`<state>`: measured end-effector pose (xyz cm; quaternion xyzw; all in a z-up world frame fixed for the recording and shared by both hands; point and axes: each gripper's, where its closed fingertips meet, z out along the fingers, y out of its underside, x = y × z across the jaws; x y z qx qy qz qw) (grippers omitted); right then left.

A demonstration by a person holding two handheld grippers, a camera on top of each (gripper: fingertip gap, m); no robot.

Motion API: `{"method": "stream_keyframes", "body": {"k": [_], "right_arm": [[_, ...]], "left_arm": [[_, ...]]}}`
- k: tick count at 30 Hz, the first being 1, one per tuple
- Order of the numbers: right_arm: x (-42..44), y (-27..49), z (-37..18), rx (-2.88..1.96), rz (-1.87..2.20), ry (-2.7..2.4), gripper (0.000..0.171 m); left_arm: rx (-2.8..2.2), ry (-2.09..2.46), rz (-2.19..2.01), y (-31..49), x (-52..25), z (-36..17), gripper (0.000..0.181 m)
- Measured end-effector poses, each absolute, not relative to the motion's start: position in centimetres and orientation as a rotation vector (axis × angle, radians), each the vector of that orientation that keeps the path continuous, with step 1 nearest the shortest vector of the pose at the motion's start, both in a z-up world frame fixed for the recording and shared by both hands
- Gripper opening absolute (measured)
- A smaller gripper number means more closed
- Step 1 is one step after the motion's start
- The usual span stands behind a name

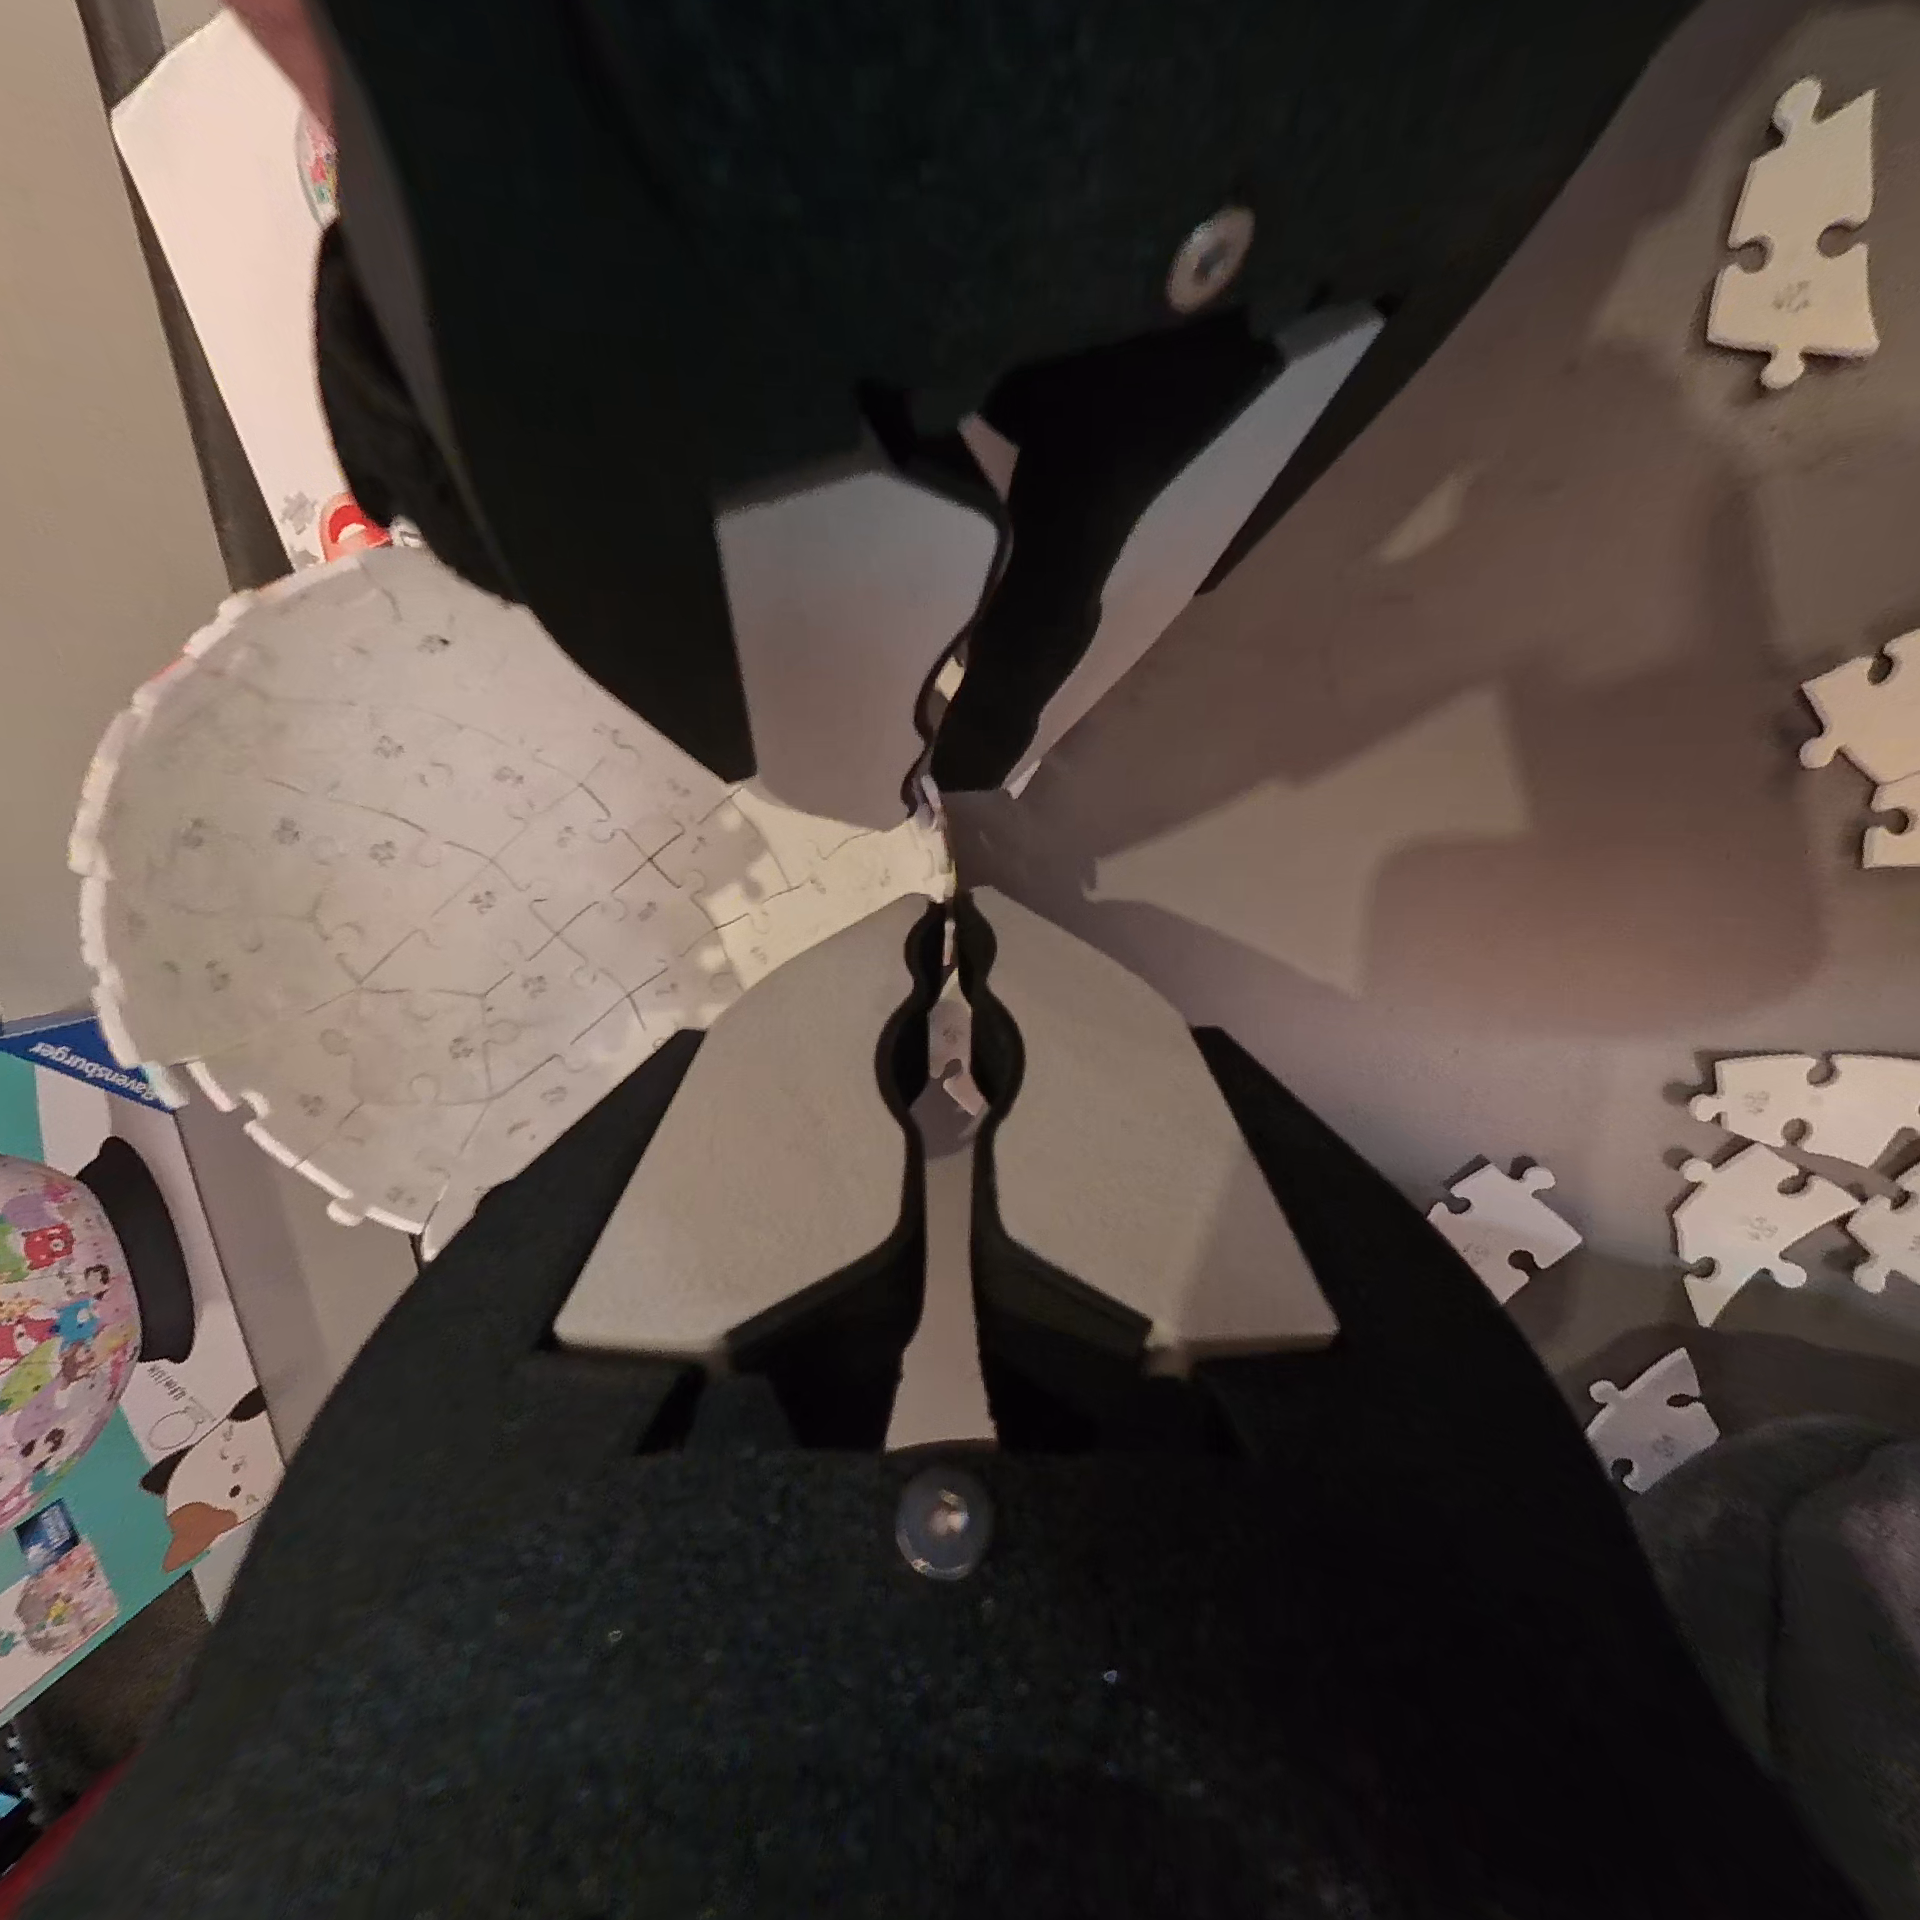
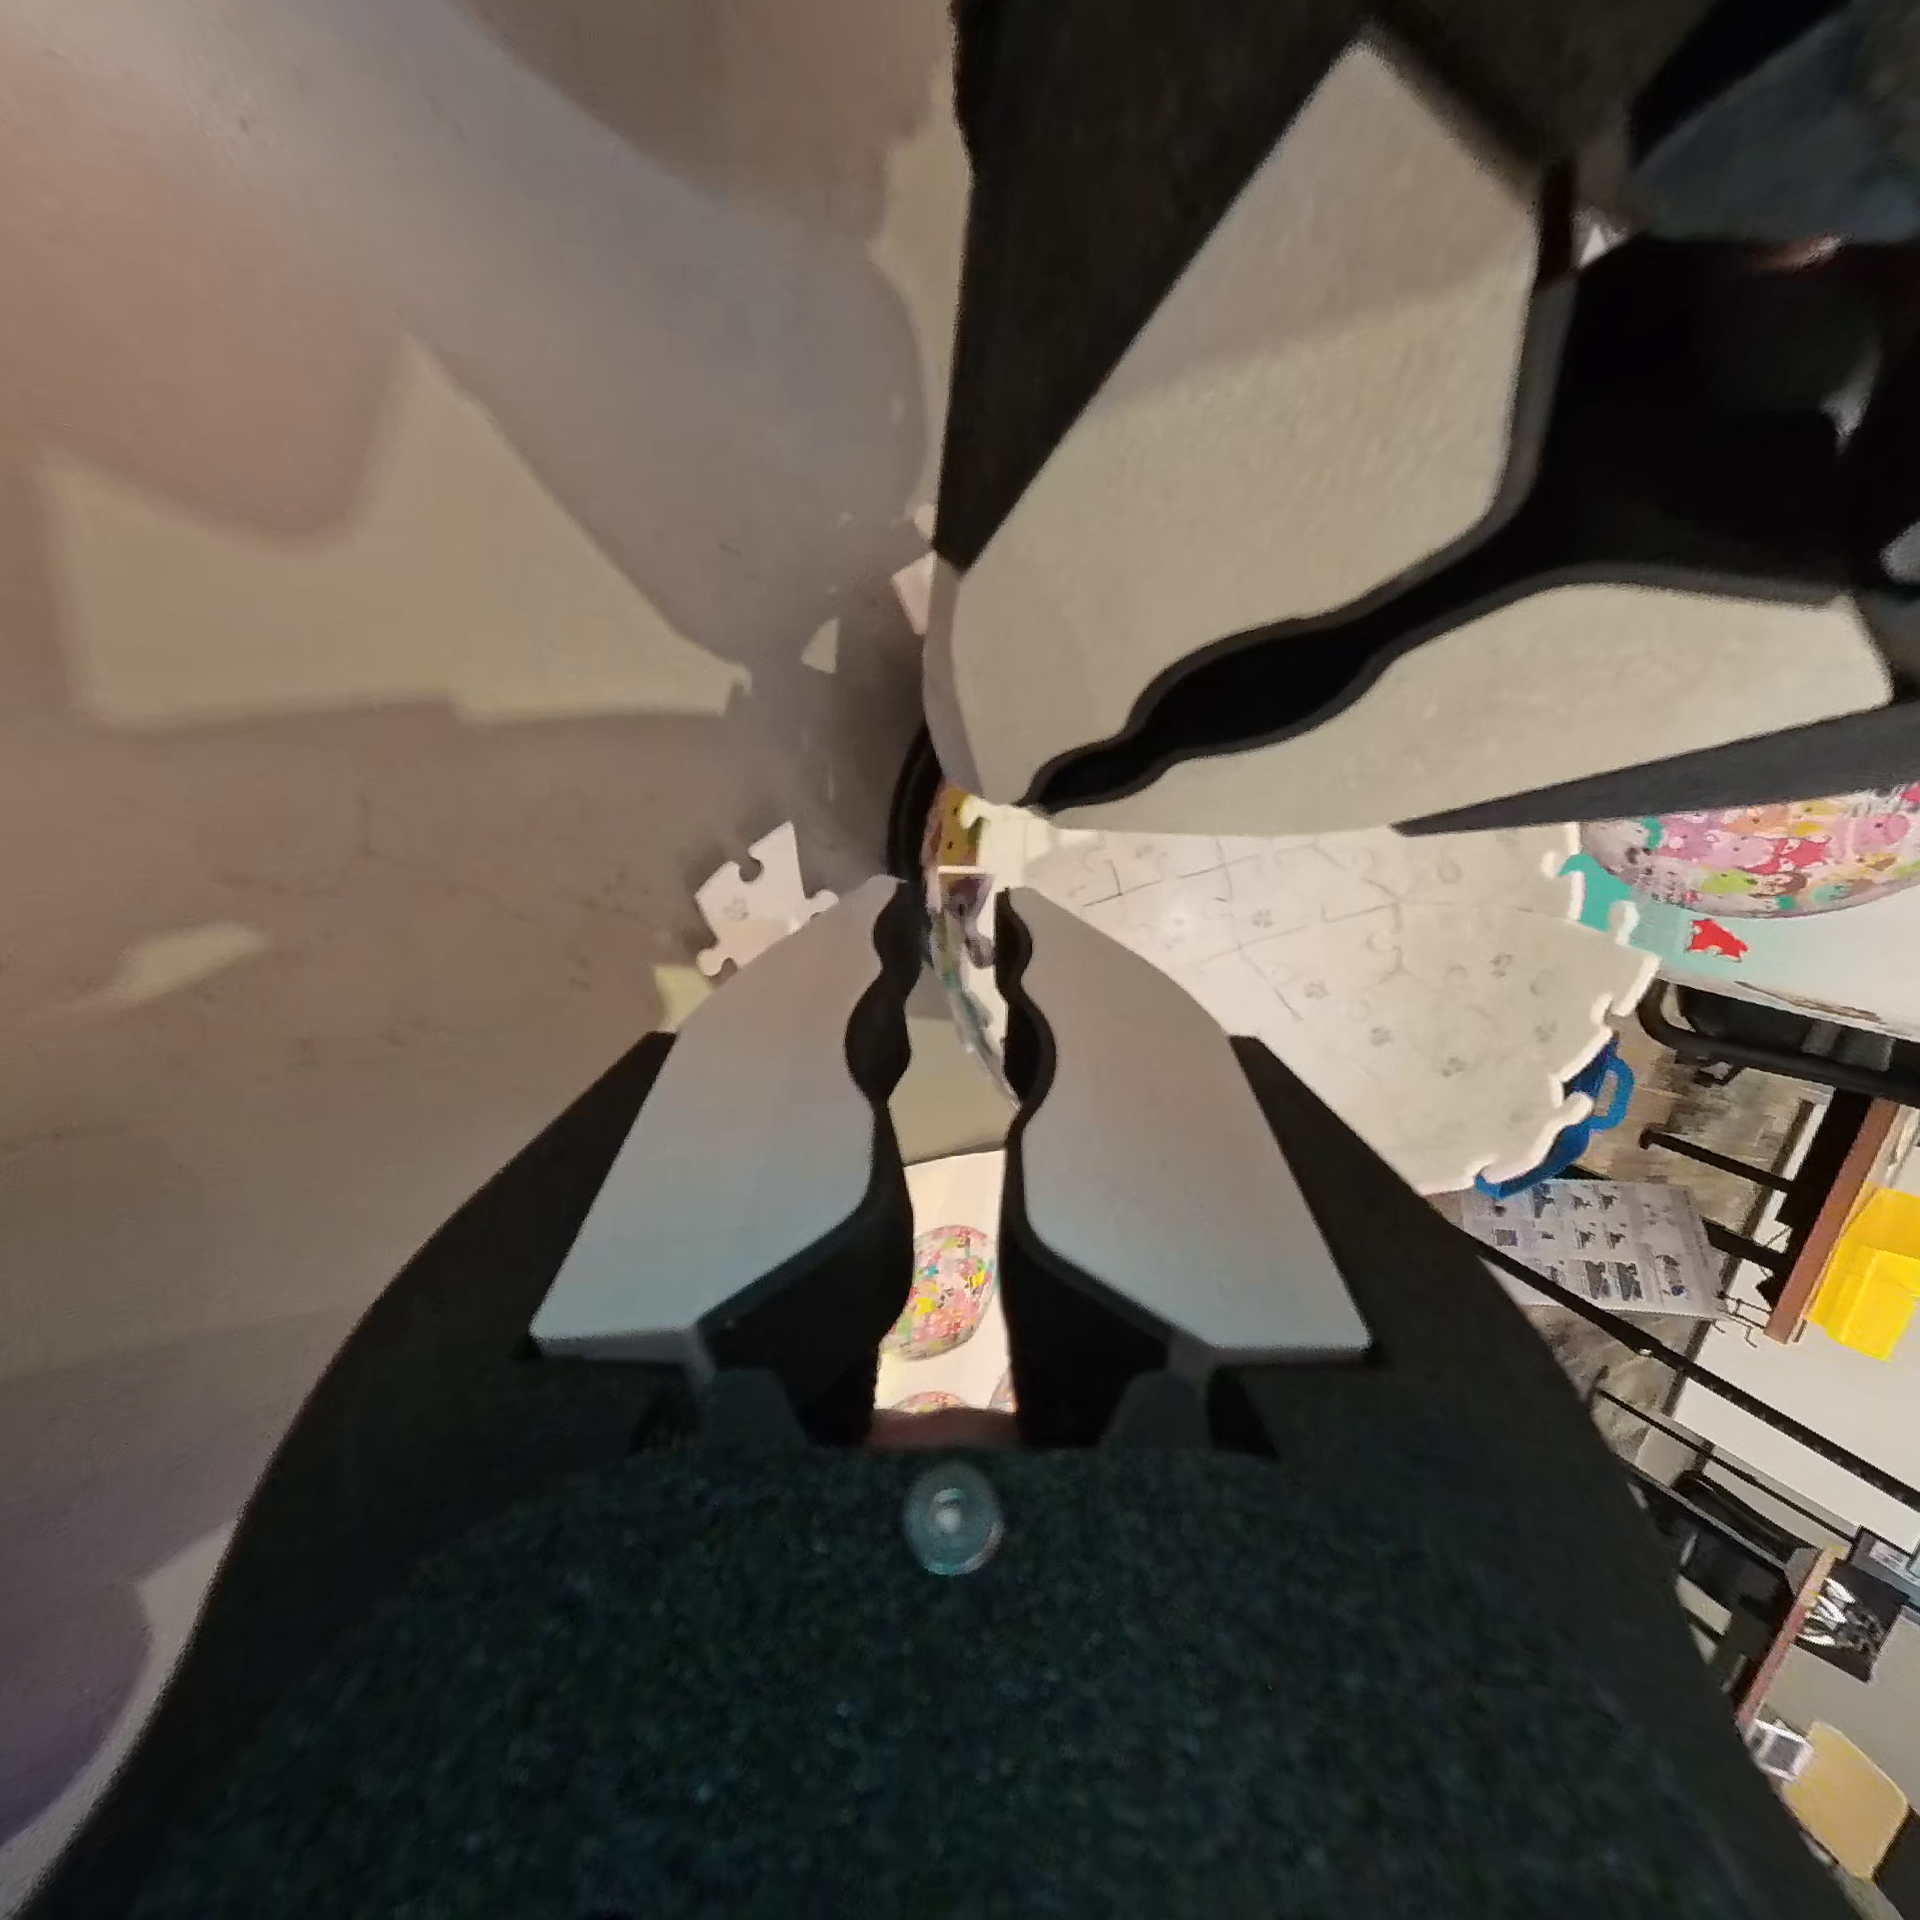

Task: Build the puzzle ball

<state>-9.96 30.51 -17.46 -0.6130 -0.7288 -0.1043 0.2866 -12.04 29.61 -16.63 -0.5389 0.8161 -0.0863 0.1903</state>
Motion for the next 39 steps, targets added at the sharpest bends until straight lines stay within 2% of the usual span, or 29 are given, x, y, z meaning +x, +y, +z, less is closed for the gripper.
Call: {"method": "stream_keyframes", "body": {"k": [23, 30, 39], "right_arm": [[-9.91, 30.65, -17.52, -1.593, -0.301, -1.976, 0.008], [-9.72, 30.34, -17.44, -1.609, -0.295, -1.978, 0.015], [-9.54, 30.61, -17.19, -1.617, -0.320, -1.962, 0.015]], "left_arm": [[-1.500, 2.290, -0.261, 29.82, -12.01, -16.63, 0.002], [-1.469, 2.299, -0.238, 29.93, -12.05, -16.63, 0.002], [-1.470, 2.295, -0.234, 30.06, -12.07, -16.62, 0.002]]}}
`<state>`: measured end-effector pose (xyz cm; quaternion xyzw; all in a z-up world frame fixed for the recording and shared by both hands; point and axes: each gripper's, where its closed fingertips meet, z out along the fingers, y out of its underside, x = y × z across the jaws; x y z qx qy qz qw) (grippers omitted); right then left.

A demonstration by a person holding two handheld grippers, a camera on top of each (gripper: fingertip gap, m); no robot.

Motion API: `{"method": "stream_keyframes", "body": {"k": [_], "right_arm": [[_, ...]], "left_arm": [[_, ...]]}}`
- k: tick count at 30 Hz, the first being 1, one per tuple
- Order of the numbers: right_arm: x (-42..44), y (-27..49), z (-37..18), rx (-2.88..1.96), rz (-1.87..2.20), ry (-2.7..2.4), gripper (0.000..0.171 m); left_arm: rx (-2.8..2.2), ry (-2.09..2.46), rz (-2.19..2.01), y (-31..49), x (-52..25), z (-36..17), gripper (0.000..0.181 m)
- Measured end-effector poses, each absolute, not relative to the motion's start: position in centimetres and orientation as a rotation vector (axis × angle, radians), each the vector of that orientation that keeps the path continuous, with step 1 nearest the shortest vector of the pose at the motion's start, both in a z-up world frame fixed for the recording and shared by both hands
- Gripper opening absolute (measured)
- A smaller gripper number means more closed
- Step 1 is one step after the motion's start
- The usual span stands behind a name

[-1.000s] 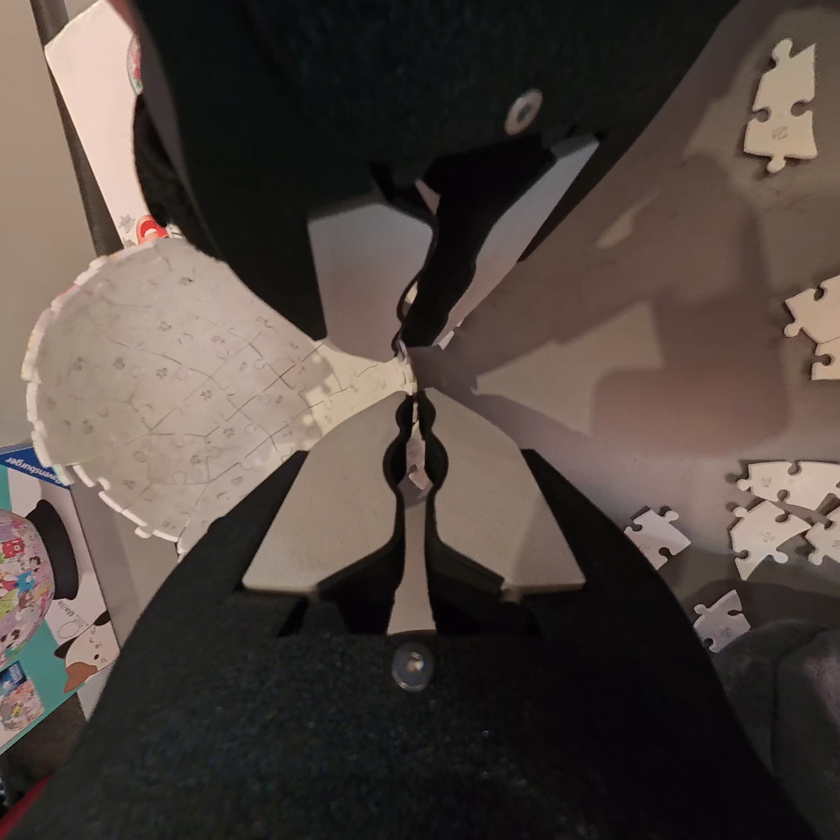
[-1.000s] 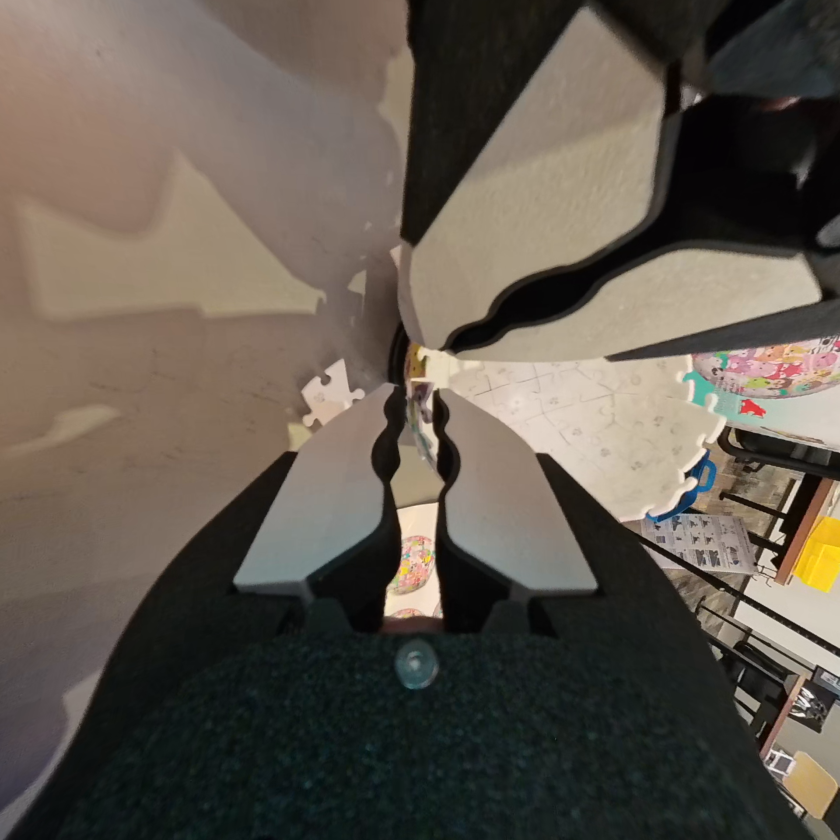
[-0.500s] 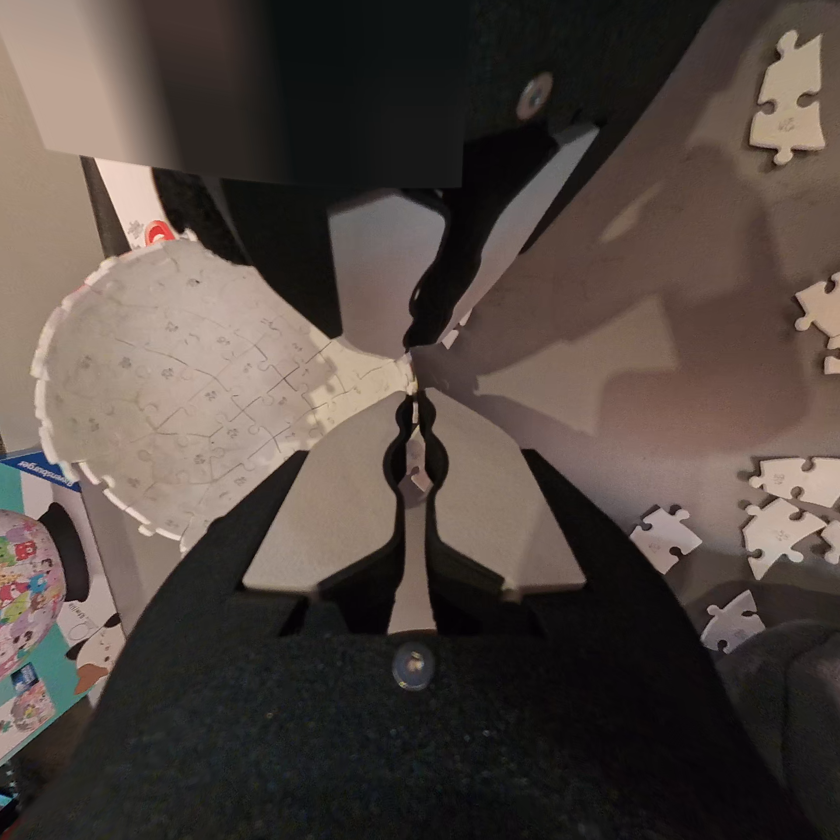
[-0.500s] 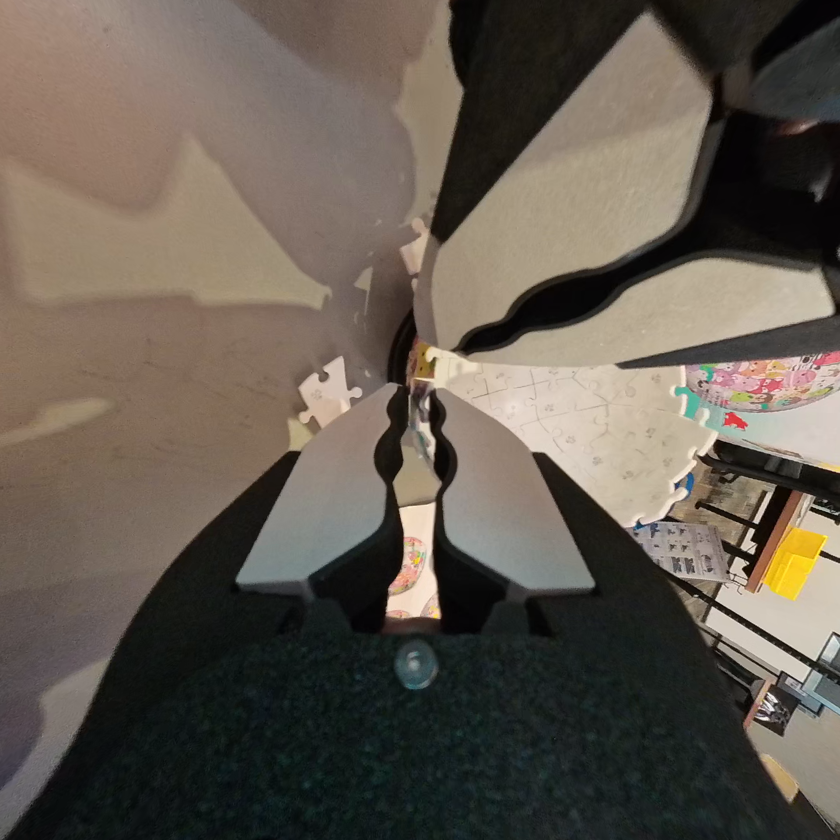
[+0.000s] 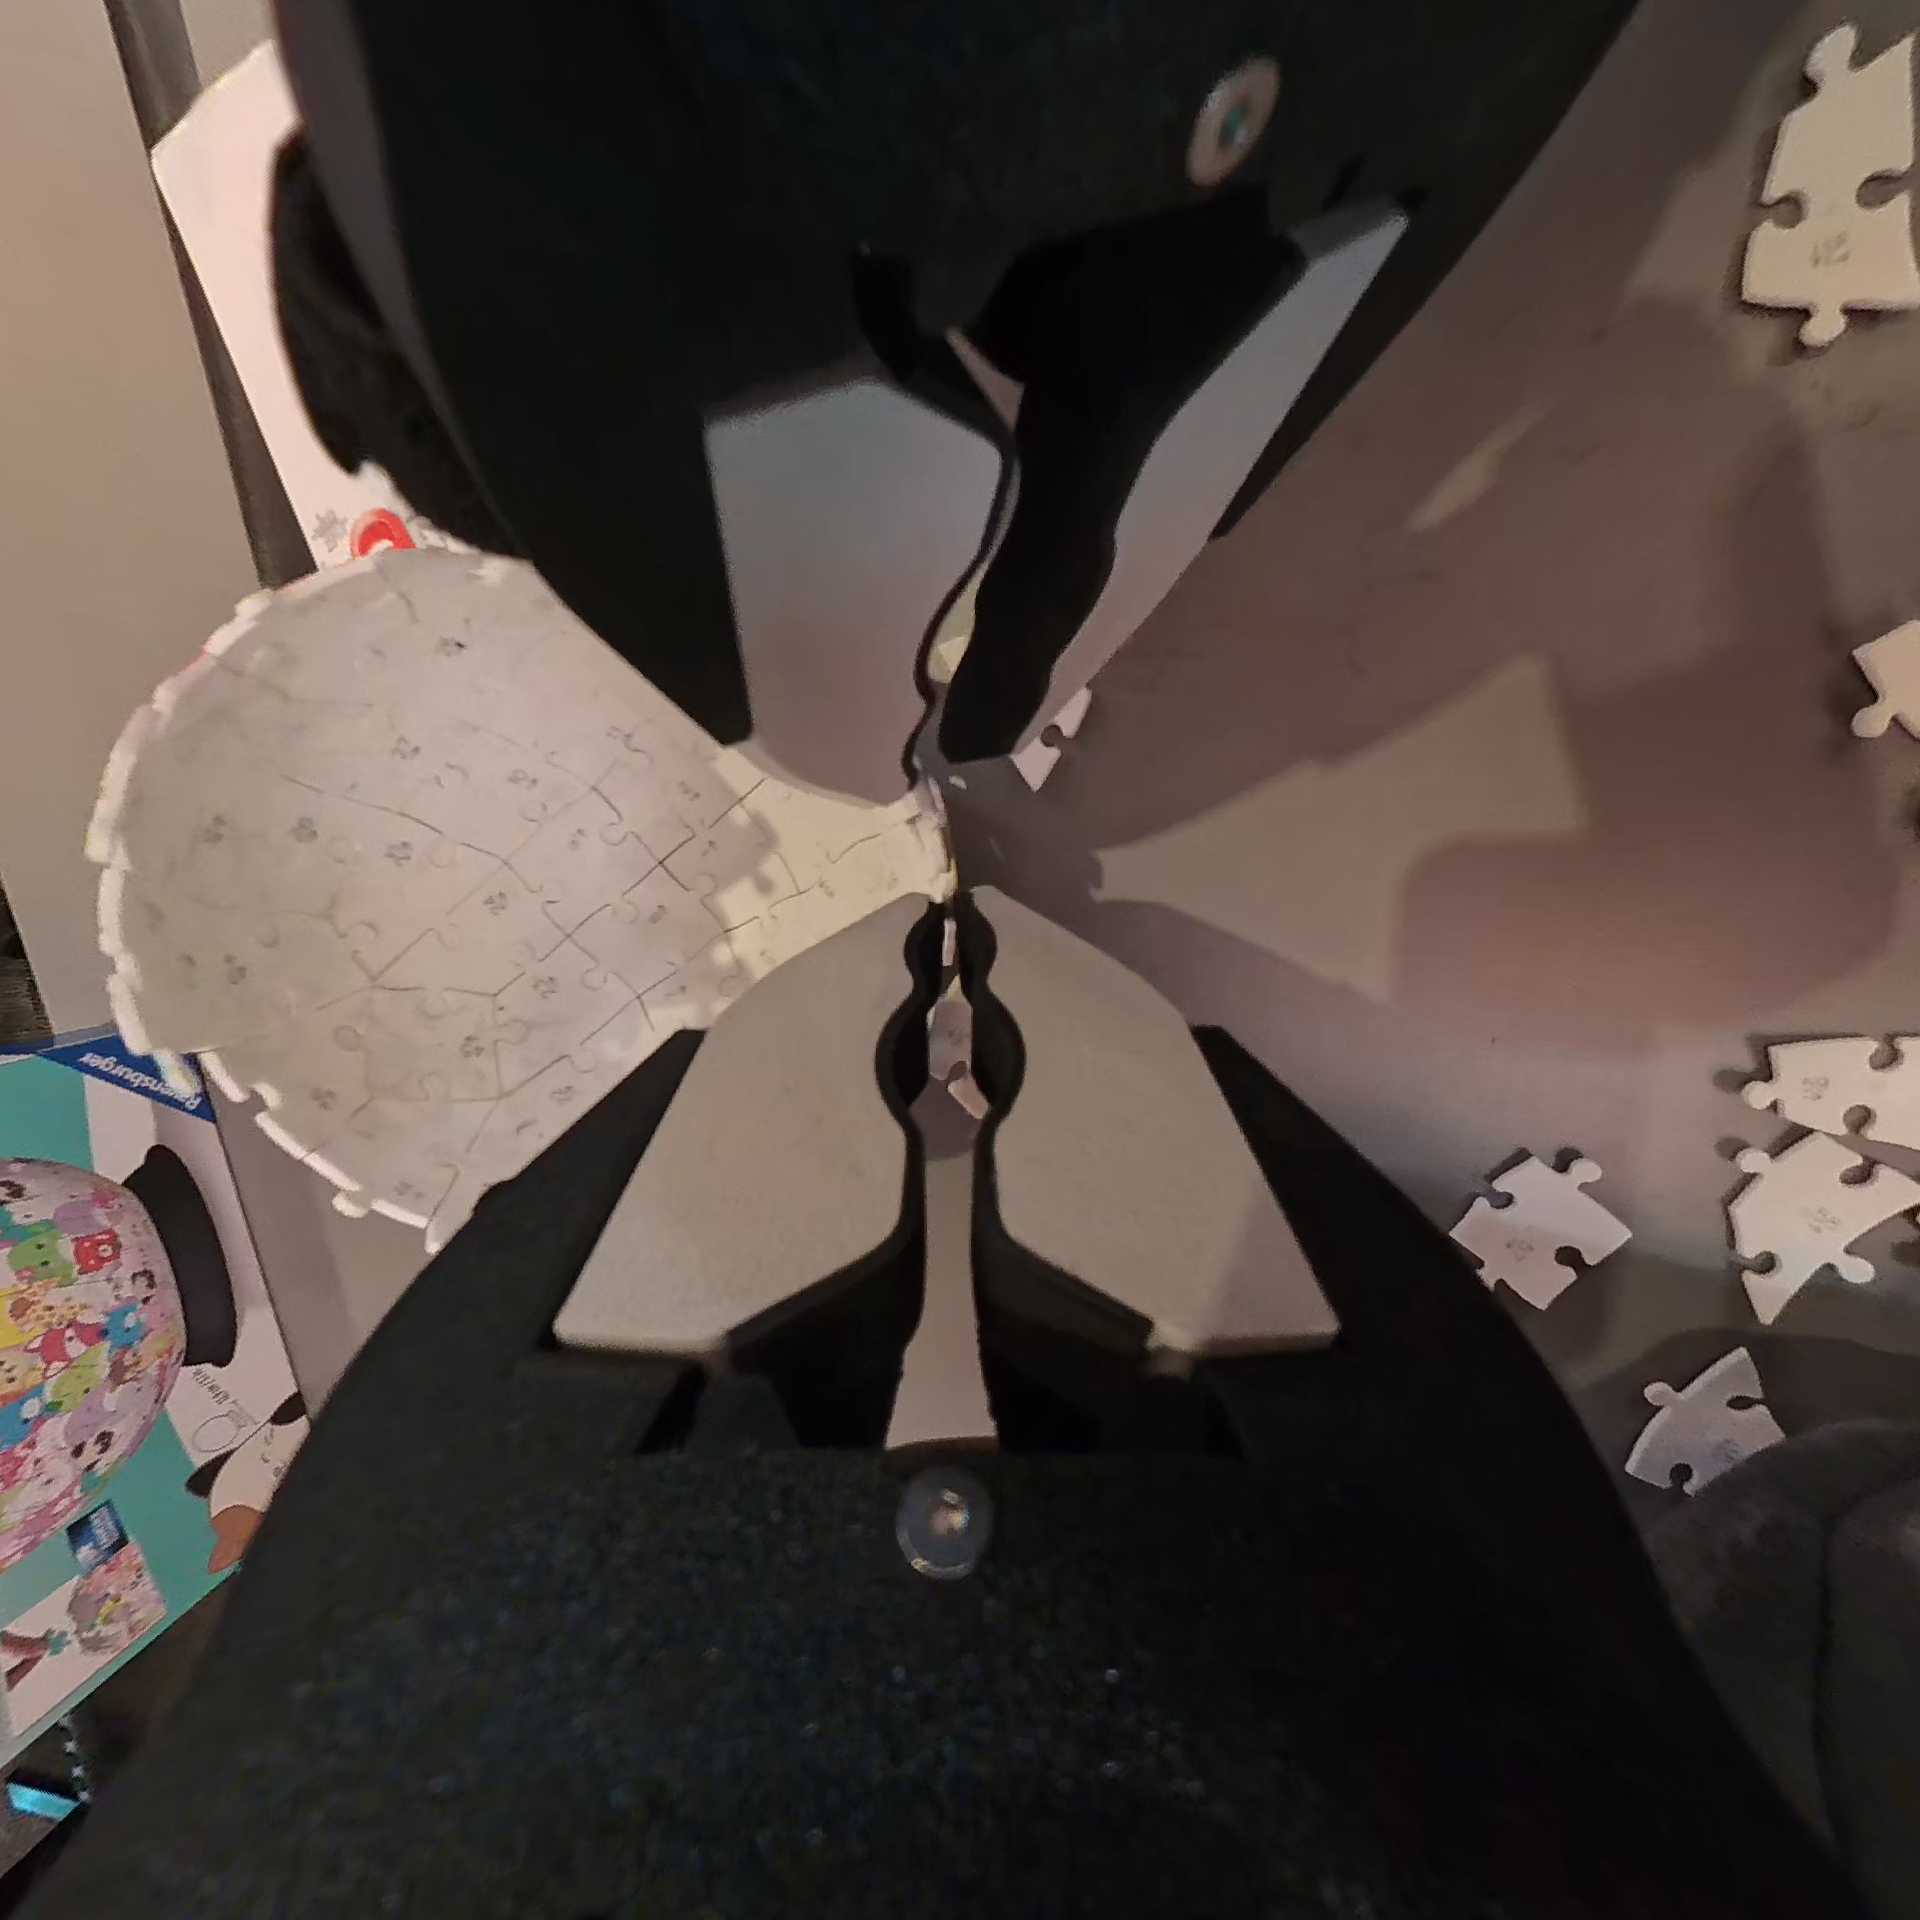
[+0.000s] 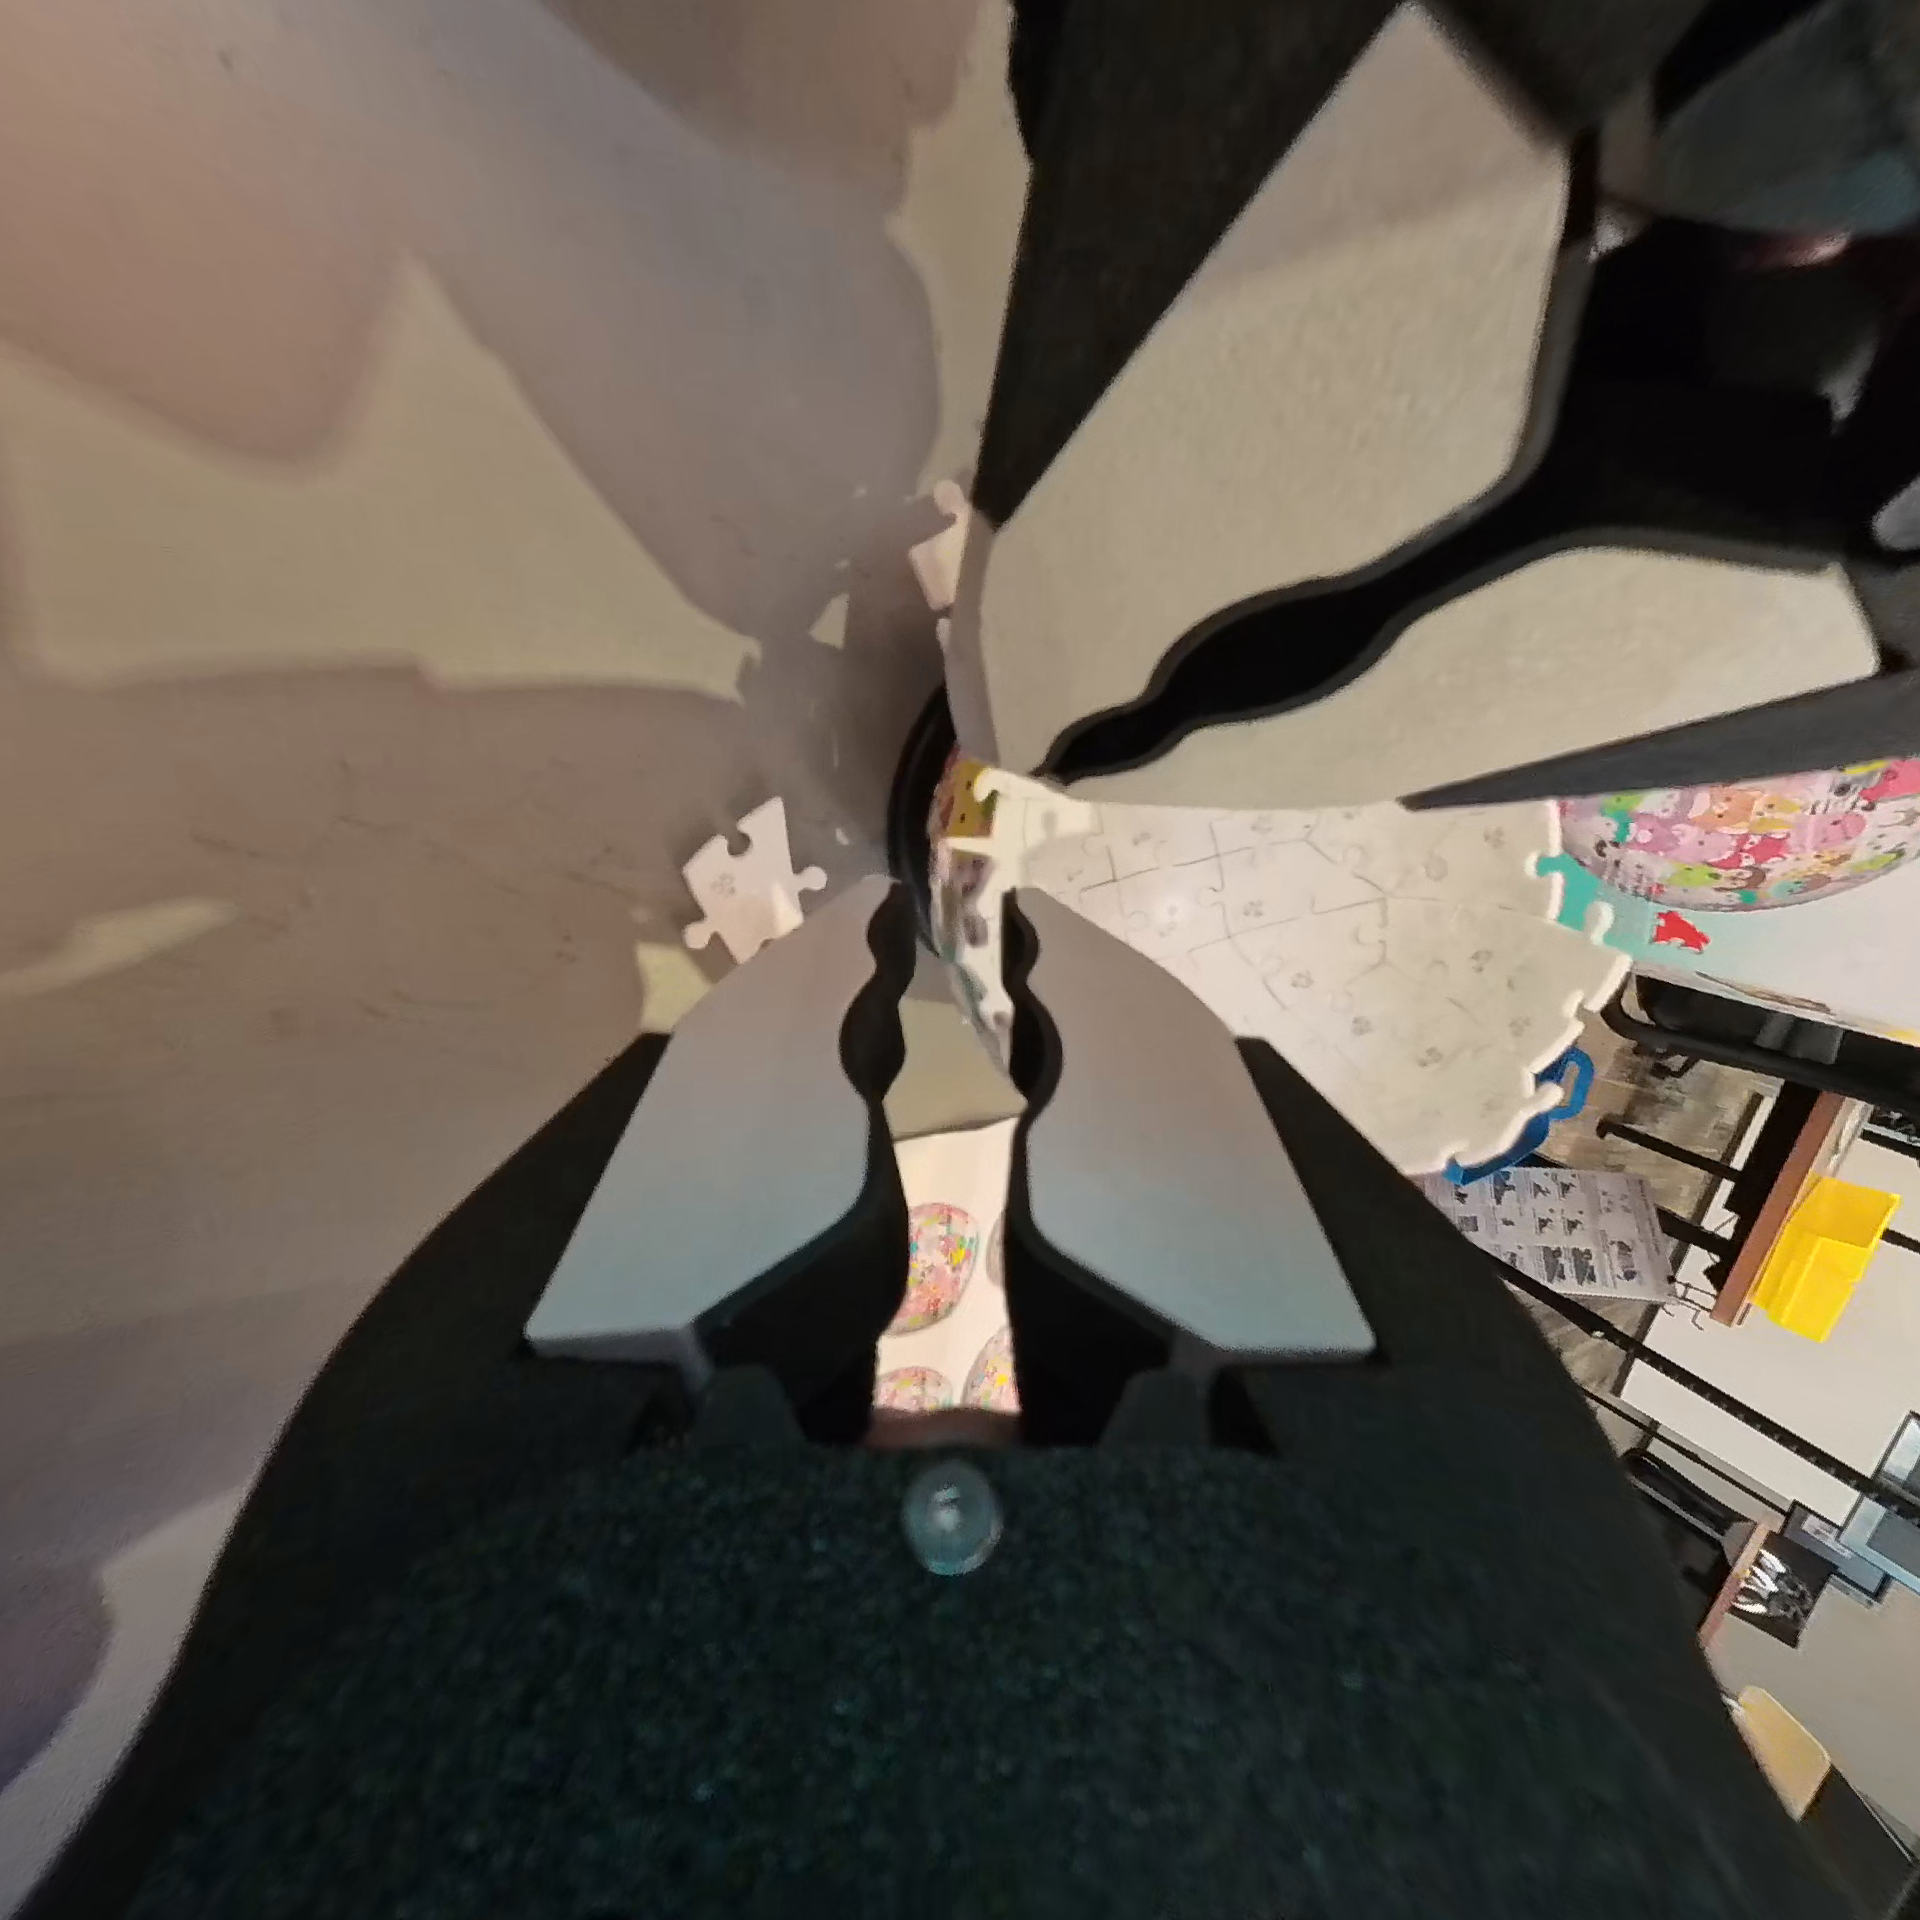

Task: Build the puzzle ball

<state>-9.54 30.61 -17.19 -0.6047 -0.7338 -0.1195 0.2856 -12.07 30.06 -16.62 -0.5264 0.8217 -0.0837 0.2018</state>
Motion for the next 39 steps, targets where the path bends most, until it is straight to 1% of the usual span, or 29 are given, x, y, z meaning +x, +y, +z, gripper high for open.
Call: {"method": "stream_keyframes", "body": {"k": [6, 11, 18, 25, 26, 29, 30, 35, 39], "right_arm": [[-9.7, 30.5, -16.5, -1.612, -0.301, -1.935, 0.020], [-10.4, 30.4, -16.8, -1.622, -0.263, -1.923, 0.020], [-10.5, 30.8, -17.4, -1.624, -0.309, -1.931, 0.011], [-10.4, 31.2, -17.4, -1.603, -0.351, -1.929, 0.011], [-10.3, 31.2, -17.4, -1.603, -0.359, -1.931, 0.011], [-10.1, 31.4, -17.3, -1.593, -0.381, -1.934, 0.011], [-10.1, 31.4, -17.3, -1.584, -0.385, -1.937, 0.011], [-10.2, 31.6, -17.3, -1.539, -0.414, -1.947, 0.012], [-9.8, 31.9, -17.1, -1.510, -0.478, -1.956, 0.012]], "left_arm": [[-1.470, 2.289, -0.237, 30.2, -12.0, -16.6, 0.002], [-1.469, 2.282, -0.249, 30.2, -11.9, -16.6, 0.002], [-1.464, 2.279, -0.268, 30.0, -11.7, -16.6, 0.002], [-1.468, 2.252, -0.280, 30.4, -11.6, -16.6, 0.002], [-1.472, 2.246, -0.278, 30.5, -11.7, -16.5, 0.003], [-1.486, 2.219, -0.265, 30.9, -12.4, -15.9, 0.017], [-1.490, 2.202, -0.273, 31.0, -12.7, -15.5, 0.020], [-1.486, 2.023, -0.462, 31.1, -15.3, -12.9, 0.020], [-1.496, 1.693, -0.712, 32.1, -18.0, -12.1, 0.020]]}}
